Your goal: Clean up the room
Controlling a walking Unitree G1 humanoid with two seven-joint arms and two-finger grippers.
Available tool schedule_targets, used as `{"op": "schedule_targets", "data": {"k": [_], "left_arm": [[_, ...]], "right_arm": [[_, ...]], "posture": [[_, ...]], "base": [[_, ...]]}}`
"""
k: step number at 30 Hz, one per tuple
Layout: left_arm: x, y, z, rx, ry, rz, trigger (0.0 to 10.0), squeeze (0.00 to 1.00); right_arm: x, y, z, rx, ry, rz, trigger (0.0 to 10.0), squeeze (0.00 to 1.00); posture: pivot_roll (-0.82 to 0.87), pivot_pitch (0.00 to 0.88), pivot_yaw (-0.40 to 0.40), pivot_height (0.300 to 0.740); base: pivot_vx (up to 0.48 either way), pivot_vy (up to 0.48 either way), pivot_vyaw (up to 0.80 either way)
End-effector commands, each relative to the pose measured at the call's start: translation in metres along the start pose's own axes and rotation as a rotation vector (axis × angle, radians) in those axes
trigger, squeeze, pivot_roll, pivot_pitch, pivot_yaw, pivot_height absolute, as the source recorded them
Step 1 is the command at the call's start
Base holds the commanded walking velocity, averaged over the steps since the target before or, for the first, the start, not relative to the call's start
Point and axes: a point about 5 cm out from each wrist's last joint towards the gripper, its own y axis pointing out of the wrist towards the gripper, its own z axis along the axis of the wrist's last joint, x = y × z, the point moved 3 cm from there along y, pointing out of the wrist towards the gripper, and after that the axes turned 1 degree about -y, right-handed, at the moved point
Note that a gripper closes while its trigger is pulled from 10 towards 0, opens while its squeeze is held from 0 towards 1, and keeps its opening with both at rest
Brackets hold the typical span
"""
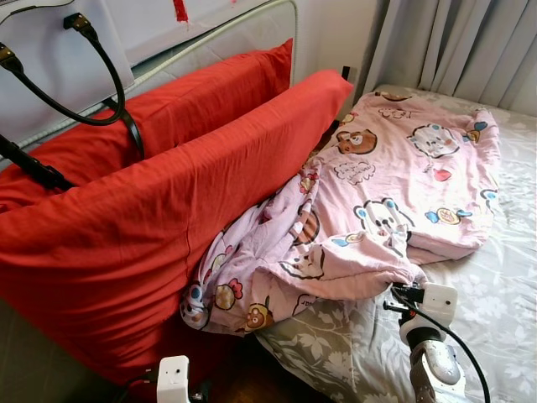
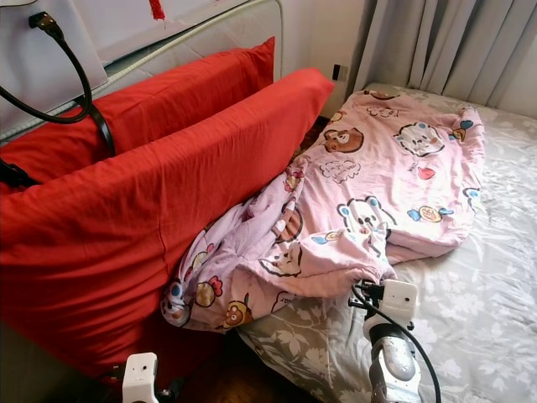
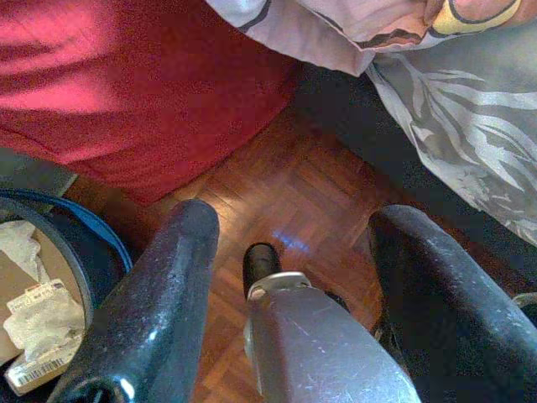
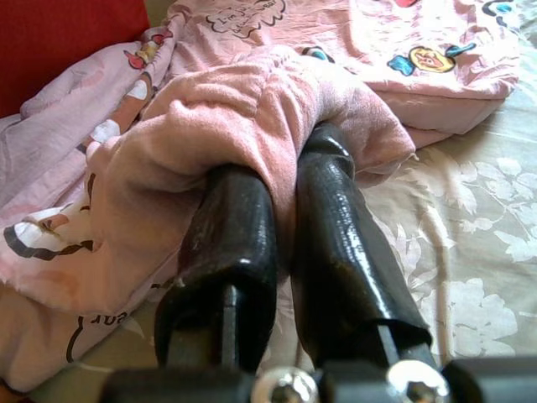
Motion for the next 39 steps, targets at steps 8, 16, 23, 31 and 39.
{"op": "schedule_targets", "data": {"k": [8,16,23,31,39], "left_arm": [[-0.008,-0.005,-0.013,-0.045,0.017,0.009,10.0,0.00],[-0.009,-0.005,-0.012,-0.040,0.018,0.007,10.0,0.00],[-0.010,-0.005,-0.012,-0.037,0.018,0.006,10.0,0.00],[-0.010,-0.004,-0.010,-0.034,0.017,0.008,10.0,0.00],[-0.010,-0.004,-0.009,-0.033,0.012,0.011,10.0,0.00]], "right_arm": [[0.003,-0.004,0.003,0.037,-0.014,-0.019,10.0,0.00],[0.005,-0.005,0.004,0.049,-0.023,-0.043,10.0,0.00],[0.007,-0.005,0.004,0.052,-0.025,-0.053,10.0,0.00],[0.008,-0.005,0.006,0.057,-0.027,-0.064,10.0,0.00],[0.013,-0.006,0.006,0.061,-0.034,-0.085,10.0,0.00]], "posture": [[-0.06,0.102,0.012,0.740],[-0.06,0.100,0.017,0.740],[-0.06,0.103,0.019,0.740],[-0.06,0.123,0.014,0.740],[-0.05,0.131,0.011,0.740]], "base": [[0.000,0.000,0.00],[-0.226,0.000,0.00],[-0.276,0.000,0.00],[-0.304,0.000,0.00],[-0.309,0.000,0.00]]}}
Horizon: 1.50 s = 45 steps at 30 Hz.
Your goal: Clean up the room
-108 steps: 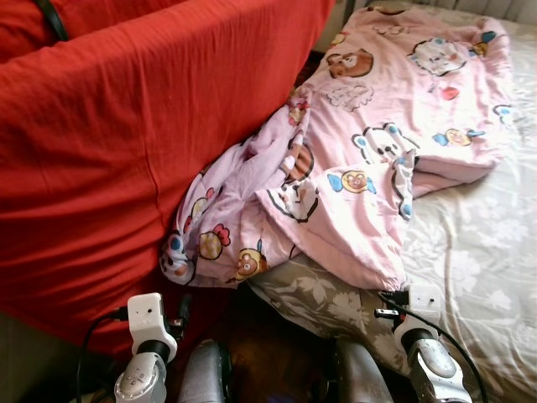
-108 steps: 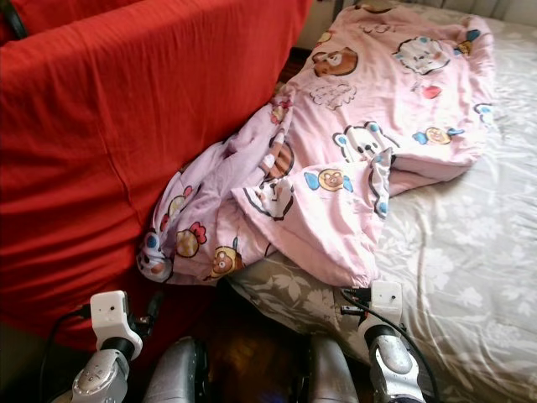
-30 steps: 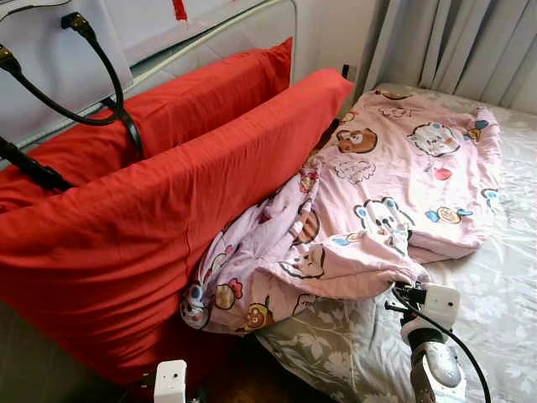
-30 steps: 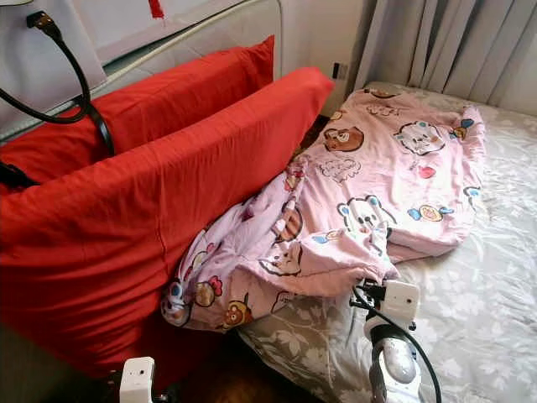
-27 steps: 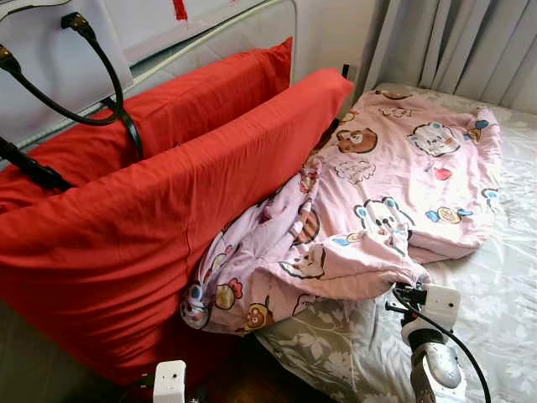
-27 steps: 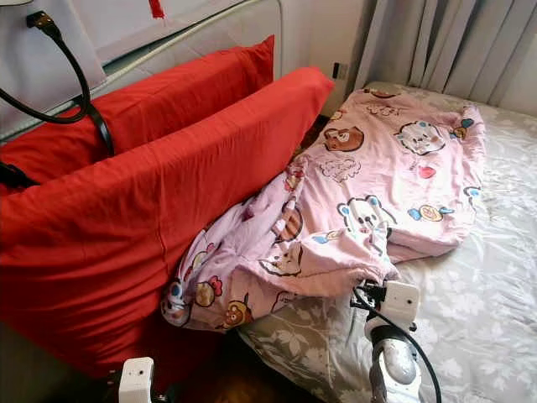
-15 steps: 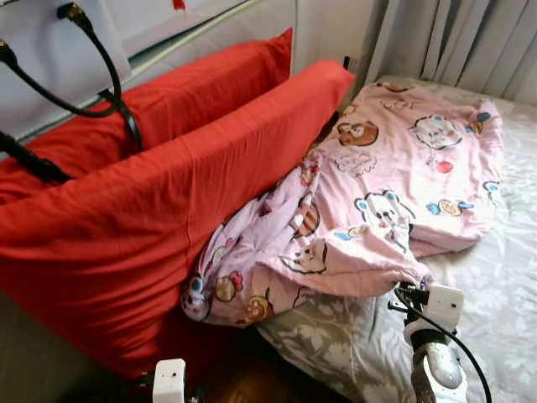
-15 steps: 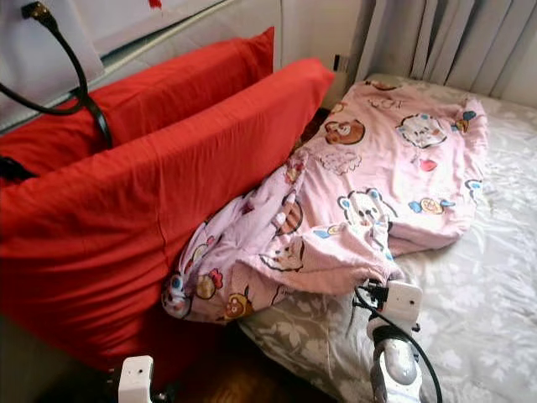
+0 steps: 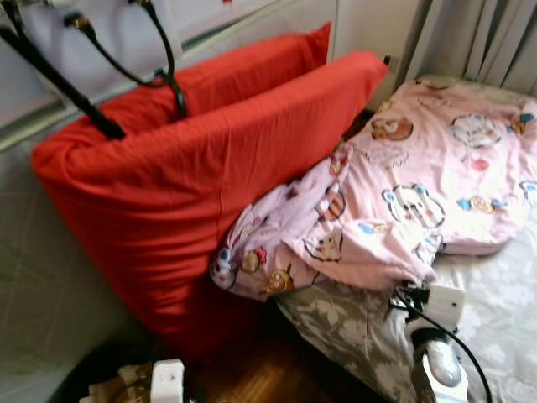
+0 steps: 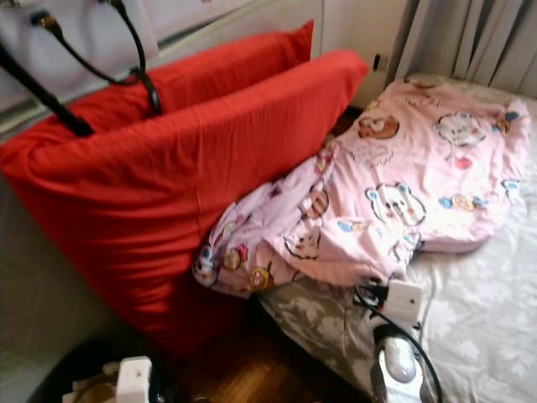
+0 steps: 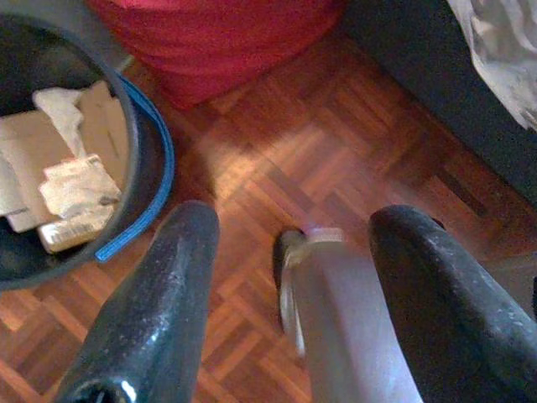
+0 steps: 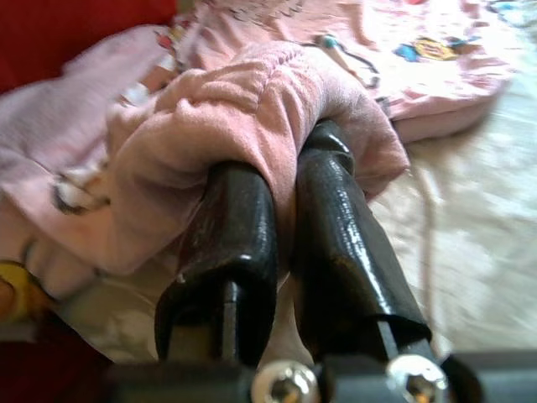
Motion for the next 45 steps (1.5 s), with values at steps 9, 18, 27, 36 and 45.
{"op": "schedule_targets", "data": {"k": [9,18,27,36,45], "left_arm": [[-0.007,-0.002,-0.006,-0.027,0.004,0.020,10.0,0.00],[-0.007,-0.002,-0.006,-0.035,0.020,0.021,10.0,0.00],[-0.006,-0.001,-0.006,-0.039,0.029,0.014,10.0,0.00],[-0.006,-0.001,-0.007,-0.043,0.031,0.013,10.0,0.00],[-0.007,-0.001,-0.006,-0.041,0.034,0.018,10.0,0.00]], "right_arm": [[0.003,0.000,0.004,0.026,0.000,-0.028,10.0,0.00],[0.006,0.002,0.009,0.046,-0.019,-0.030,10.0,0.00],[0.007,0.001,0.005,0.022,-0.036,-0.026,10.0,0.00],[0.024,-0.005,-0.013,-0.087,-0.066,-0.110,10.0,0.00],[0.043,-0.014,-0.034,-0.220,-0.056,-0.198,10.0,0.00]], "posture": [[-0.05,0.137,0.010,0.740],[-0.05,0.142,0.007,0.740],[-0.05,0.145,0.002,0.740],[-0.05,0.146,0.003,0.740],[-0.05,0.146,0.006,0.740]], "base": [[-0.310,0.000,0.00],[-0.137,0.000,0.00],[0.000,0.000,0.00],[0.000,0.000,0.00],[0.000,0.000,0.00]]}}
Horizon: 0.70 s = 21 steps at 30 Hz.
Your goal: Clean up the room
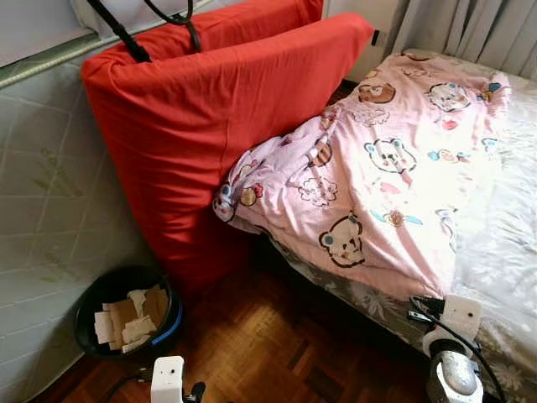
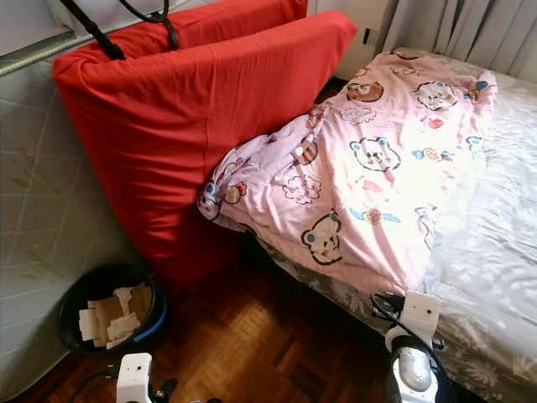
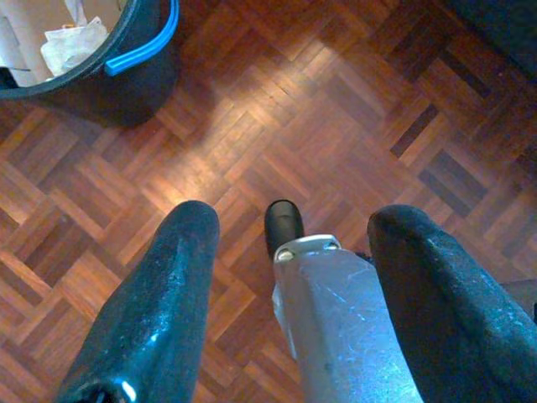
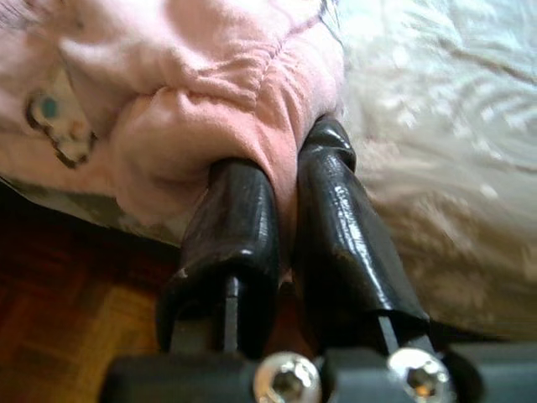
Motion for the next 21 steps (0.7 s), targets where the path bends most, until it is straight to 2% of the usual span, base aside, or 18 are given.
{"op": "schedule_targets", "data": {"k": [1,8,9,10,11,12,13,14,21], "left_arm": [[-0.003,-0.003,-0.011,-0.038,0.012,0.006,10.0,0.00],[-0.003,-0.003,-0.010,-0.038,0.012,0.007,10.0,0.00],[-0.003,-0.003,-0.010,-0.038,0.013,0.007,10.0,0.00],[-0.003,-0.003,-0.010,-0.039,0.014,0.007,10.0,0.00],[-0.003,-0.003,-0.010,-0.039,0.014,0.007,10.0,0.00],[-0.003,-0.003,-0.010,-0.039,0.015,0.007,10.0,0.00],[-0.004,-0.003,-0.010,-0.039,0.015,0.006,10.0,0.00],[-0.003,-0.003,-0.010,-0.039,0.016,0.006,10.0,0.00],[-0.003,-0.003,-0.010,-0.037,0.025,0.001,10.0,0.00]], "right_arm": [[0.009,-0.004,-0.012,-0.060,0.015,-0.040,10.0,0.00],[0.009,-0.009,-0.027,-0.124,0.019,-0.023,10.0,0.00],[0.009,-0.010,-0.028,-0.129,0.020,-0.021,10.0,0.06],[0.009,-0.010,-0.029,-0.133,0.019,-0.020,10.0,0.32],[0.009,-0.010,-0.030,-0.135,0.018,-0.020,10.0,0.32],[0.009,-0.011,-0.031,-0.138,0.019,-0.017,10.0,0.51],[0.009,-0.011,-0.031,-0.140,0.020,-0.014,10.0,0.51],[0.009,-0.012,-0.033,-0.147,0.020,-0.011,10.0,0.99],[0.013,-0.018,-0.044,-0.187,0.002,-0.017,10.0,0.96]], "posture": [[-0.05,0.146,0.006,0.740],[-0.05,0.146,0.008,0.740],[-0.05,0.146,0.008,0.740],[-0.05,0.146,0.009,0.740],[-0.05,0.146,0.009,0.740],[-0.05,0.146,0.009,0.740],[-0.05,0.146,0.009,0.740],[-0.05,0.147,0.010,0.740],[-0.05,0.147,0.009,0.740]], "base": [[0.000,0.000,0.00],[0.000,0.000,0.00],[0.000,0.000,0.00],[0.000,0.000,0.00],[0.000,0.000,0.00],[0.000,0.000,0.00],[0.000,0.000,0.00],[0.000,0.000,0.00],[0.000,0.000,0.00]]}}
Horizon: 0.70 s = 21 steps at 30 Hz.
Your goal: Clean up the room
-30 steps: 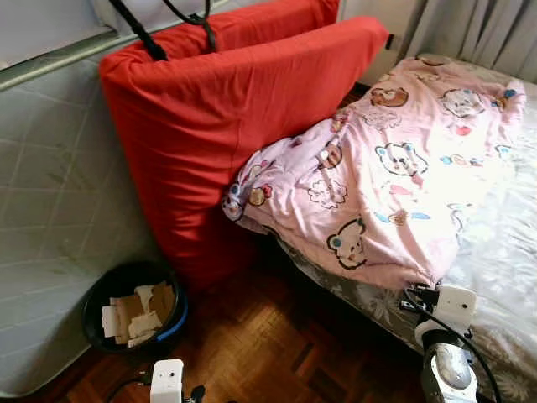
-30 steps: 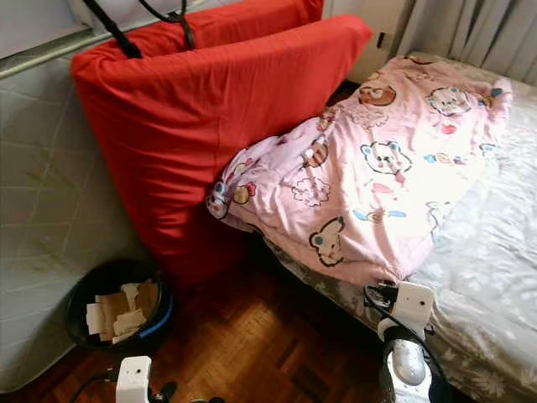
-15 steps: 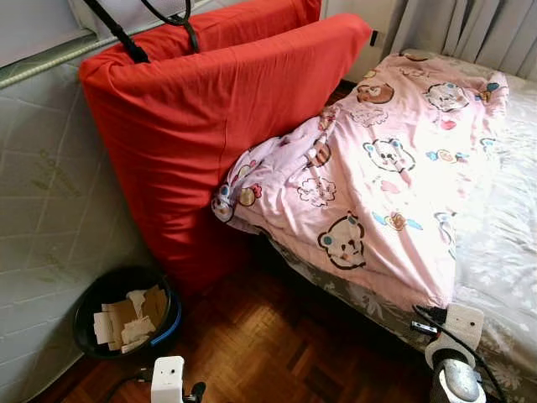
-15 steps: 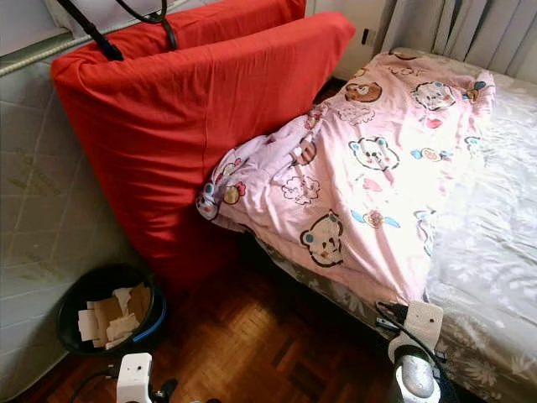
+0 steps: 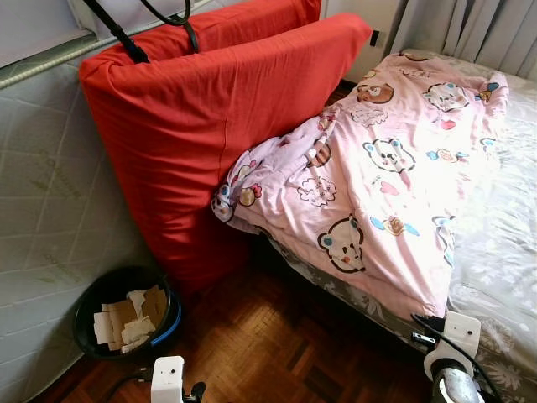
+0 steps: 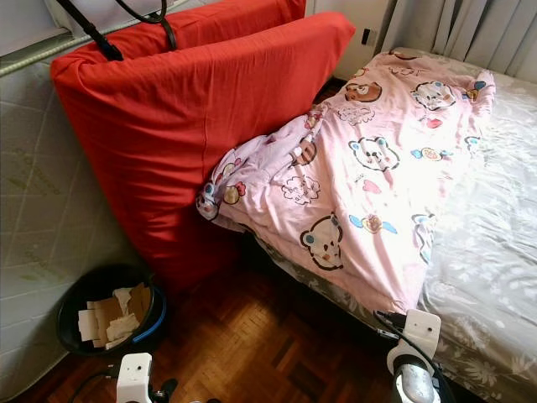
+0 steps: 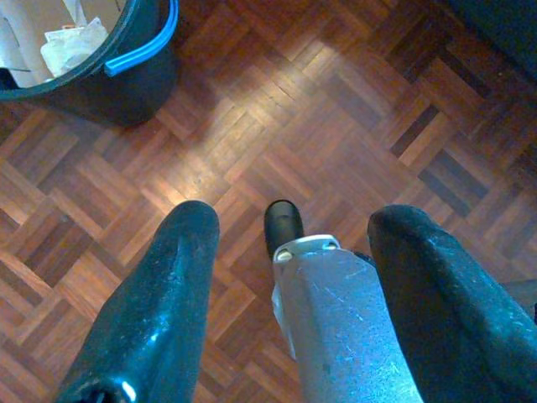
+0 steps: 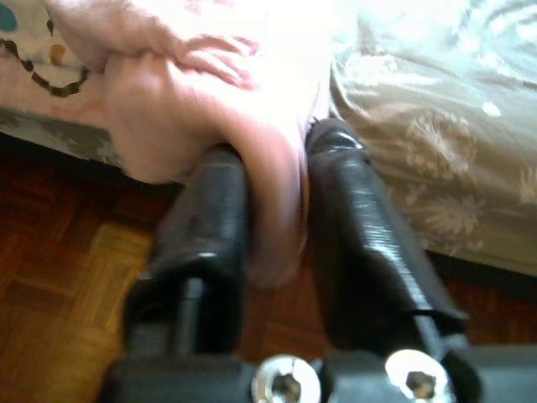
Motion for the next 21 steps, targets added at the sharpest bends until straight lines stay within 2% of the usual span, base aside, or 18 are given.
{"op": "schedule_targets", "data": {"k": [1,8,9,10,13,14,19,21], "left_arm": [[-0.003,-0.003,-0.010,-0.037,0.025,0.000,10.0,0.00],[-0.002,-0.003,-0.010,-0.038,0.032,-0.005,10.0,0.00],[-0.002,-0.003,-0.010,-0.039,0.033,-0.006,10.0,0.00],[-0.002,-0.003,-0.010,-0.039,0.034,-0.007,10.0,0.00],[-0.002,-0.002,-0.009,-0.040,0.035,-0.008,10.0,0.00],[-0.002,-0.002,-0.009,-0.039,0.037,-0.009,10.0,0.00],[-0.003,-0.002,-0.008,-0.033,0.030,-0.003,10.0,0.00],[-0.003,-0.002,-0.007,-0.023,0.017,0.007,10.0,0.00]], "right_arm": [[0.006,-0.006,-0.015,-0.052,-0.007,-0.014,10.0,0.96],[0.009,-0.011,-0.026,-0.089,-0.024,-0.015,10.0,0.93],[0.007,-0.012,-0.029,-0.102,-0.030,0.000,10.0,0.78],[0.002,-0.014,-0.035,-0.128,-0.040,0.033,10.0,0.00],[-0.003,-0.016,-0.041,-0.159,-0.053,0.061,10.0,0.00],[-0.011,-0.022,-0.054,-0.229,-0.070,0.113,10.0,0.00],[-0.021,-0.034,-0.077,-0.336,-0.147,0.180,10.0,0.00],[-0.024,-0.042,-0.090,-0.403,-0.107,0.182,10.0,0.00]], "posture": [[-0.05,0.147,0.009,0.740],[-0.05,0.148,0.010,0.740],[-0.05,0.148,0.010,0.740],[-0.05,0.147,0.012,0.740],[-0.06,0.147,0.013,0.740],[-0.06,0.148,0.017,0.740],[-0.06,0.148,0.018,0.740],[-0.05,0.150,0.018,0.740]], "base": [[0.000,0.000,0.00],[0.000,0.000,0.00],[0.000,0.000,0.00],[0.000,0.000,0.00],[0.000,0.000,0.00],[0.000,0.000,0.00],[0.000,0.000,0.00],[0.000,0.000,0.00]]}}
